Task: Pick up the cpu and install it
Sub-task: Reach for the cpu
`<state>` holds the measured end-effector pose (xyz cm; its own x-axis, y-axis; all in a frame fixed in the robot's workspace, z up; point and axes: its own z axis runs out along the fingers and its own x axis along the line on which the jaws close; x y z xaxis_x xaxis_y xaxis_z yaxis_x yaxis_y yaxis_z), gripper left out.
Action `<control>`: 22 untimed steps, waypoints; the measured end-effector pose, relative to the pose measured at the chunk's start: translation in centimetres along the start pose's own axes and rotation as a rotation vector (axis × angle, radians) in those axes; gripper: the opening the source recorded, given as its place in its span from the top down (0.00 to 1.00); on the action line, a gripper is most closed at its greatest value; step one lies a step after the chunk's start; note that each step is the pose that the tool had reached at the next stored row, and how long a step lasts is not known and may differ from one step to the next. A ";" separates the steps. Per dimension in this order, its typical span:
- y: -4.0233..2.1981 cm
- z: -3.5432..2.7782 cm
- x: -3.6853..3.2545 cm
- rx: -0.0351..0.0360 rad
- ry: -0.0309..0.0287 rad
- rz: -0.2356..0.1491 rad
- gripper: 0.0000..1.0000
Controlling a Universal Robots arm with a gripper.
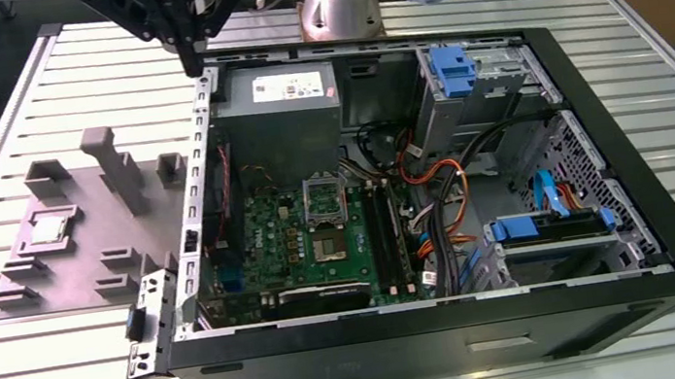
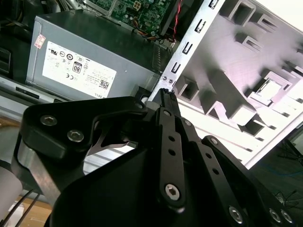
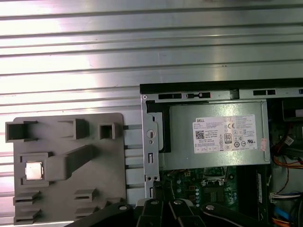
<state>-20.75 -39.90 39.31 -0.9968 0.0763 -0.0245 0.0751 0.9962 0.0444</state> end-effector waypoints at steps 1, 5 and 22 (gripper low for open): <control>0.00 0.00 0.03 0.0000 0.0000 0.000 0.89; -0.02 0.00 0.23 0.0000 0.0000 0.000 0.89; -0.09 -0.01 1.16 0.0000 0.0000 0.000 0.89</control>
<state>-21.91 -39.90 39.29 -0.9968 0.0762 -0.0245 0.0751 0.9962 0.0444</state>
